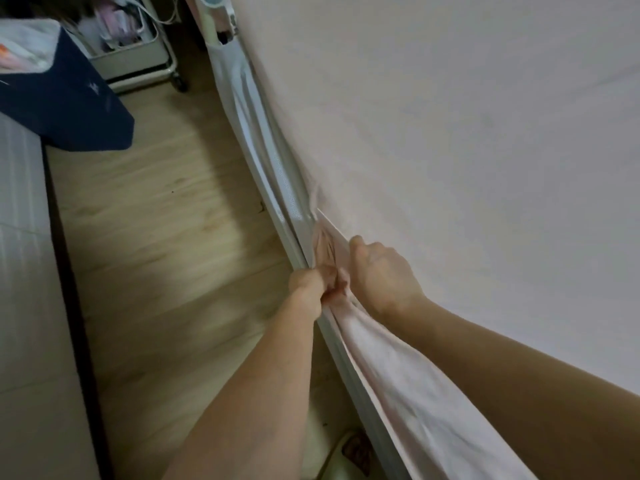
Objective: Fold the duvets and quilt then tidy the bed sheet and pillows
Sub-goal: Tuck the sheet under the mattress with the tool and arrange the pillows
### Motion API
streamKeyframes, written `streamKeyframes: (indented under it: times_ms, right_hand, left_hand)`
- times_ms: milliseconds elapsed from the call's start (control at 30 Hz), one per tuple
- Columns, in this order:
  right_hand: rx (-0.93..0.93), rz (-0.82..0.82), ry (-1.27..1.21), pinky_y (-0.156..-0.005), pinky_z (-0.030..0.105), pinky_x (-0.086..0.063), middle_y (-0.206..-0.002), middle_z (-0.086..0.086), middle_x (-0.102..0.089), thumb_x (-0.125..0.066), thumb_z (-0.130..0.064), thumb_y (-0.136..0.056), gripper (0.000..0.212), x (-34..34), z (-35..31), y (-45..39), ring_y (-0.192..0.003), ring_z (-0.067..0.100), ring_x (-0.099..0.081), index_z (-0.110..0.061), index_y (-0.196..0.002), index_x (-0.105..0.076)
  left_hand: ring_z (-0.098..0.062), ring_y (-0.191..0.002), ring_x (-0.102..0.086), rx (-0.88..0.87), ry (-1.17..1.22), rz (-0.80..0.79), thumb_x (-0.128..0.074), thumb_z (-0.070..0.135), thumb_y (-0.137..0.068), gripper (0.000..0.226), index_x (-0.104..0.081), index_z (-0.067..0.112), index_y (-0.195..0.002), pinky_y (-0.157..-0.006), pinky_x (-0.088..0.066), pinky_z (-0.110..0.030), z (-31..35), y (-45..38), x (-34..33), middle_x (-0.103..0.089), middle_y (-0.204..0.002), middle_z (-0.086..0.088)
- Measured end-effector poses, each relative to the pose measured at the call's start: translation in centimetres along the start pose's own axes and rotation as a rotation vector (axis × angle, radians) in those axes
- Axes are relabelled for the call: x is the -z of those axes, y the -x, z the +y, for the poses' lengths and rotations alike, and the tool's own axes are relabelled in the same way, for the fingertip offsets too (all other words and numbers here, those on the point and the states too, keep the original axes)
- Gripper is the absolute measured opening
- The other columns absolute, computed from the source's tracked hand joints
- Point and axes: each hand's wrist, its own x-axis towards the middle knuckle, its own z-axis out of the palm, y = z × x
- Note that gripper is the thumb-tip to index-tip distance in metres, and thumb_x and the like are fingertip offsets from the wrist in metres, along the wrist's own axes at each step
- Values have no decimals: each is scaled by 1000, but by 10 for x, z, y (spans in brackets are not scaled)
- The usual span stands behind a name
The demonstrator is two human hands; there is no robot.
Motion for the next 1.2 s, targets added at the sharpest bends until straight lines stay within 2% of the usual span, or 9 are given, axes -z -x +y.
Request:
streamKeyframes:
  times_ms: [100,200,300,433,600,667,800,967,1200]
  right_hand:
    - [26,48,-77,-58,36,-29,-75,12,-53,-42,-13,-95,9,11,9,1,-72,36,-54,-11,-90,-34]
    - [64,13,-74,-56,35,-28,-63,1,-35,-41,-11,-95,9,13,10,-10,-65,33,-45,-12,-90,-34]
    - [40,-86,16,-61,34,-30,-78,7,-44,-34,-9,-96,14,15,4,-16,-73,29,-44,-7,-107,-42]
    - [-11,-100,63,-68,32,-34,-112,11,-59,-38,-7,-95,23,18,-18,-8,-101,32,-59,-5,-117,-44]
    - [-149,-189,18,-85,32,-46,-121,9,-57,-36,-1,-97,28,9,-36,-5,-112,27,-59,-5,-122,-49]
    - [-200,-202,-11,-87,31,-47,-122,10,-59,-38,-1,-97,30,5,-36,-21,-113,26,-59,-5,-123,-53]
    - [-295,-211,-88,-85,33,-47,-118,14,-62,-34,-1,-97,34,-9,-26,-58,-110,29,-60,-3,-121,-57]
    - [-301,-277,-138,-82,32,-45,-121,14,-58,-46,0,-92,29,-19,-21,-79,-113,30,-57,-2,-119,-56]
    - [-271,-333,-98,-80,33,-48,-120,16,-59,-49,-1,-91,26,-22,-2,-56,-110,32,-59,-3,-116,-56]
  left_hand:
    - [-20,-61,-62,-26,103,33,-57,-5,-83,11,-64,2,-87,-51,-51,-26,11,-17,0,-66,-81,-14]
    - [-22,-67,-64,2,134,5,-67,2,-82,5,-63,5,-81,-66,-55,-33,24,-24,-2,-68,-84,-15]
    - [-26,-79,-65,-11,111,79,-68,13,-86,15,-61,2,-91,-79,-56,-36,32,-25,-3,-68,-95,-14]
    - [-23,-84,-60,-47,90,21,-47,10,-96,22,-61,3,-111,-68,-48,-29,34,-23,-7,-67,-114,-14]
    - [-24,-90,-64,-95,-93,33,-60,35,-91,31,-59,5,-99,-81,-53,-33,38,-24,-9,-66,-98,-10]
    - [-23,-83,-62,-114,-146,-20,-61,39,-90,37,-61,4,-100,-70,-49,-29,39,-21,-11,-65,-91,-11]
    - [-20,-53,-50,-92,-150,-103,-51,1,-92,12,-58,4,-83,-40,-41,-18,36,-16,-12,-55,-67,-11]
    - [-22,-52,-47,-114,-194,-95,-39,-14,-90,34,-49,6,-64,-34,-36,-18,29,-20,-9,-49,-49,-3]
    - [-12,-33,-53,-83,-272,-138,-50,-16,-84,27,-53,3,-66,-36,-45,-19,18,-4,-17,-56,-49,-7]
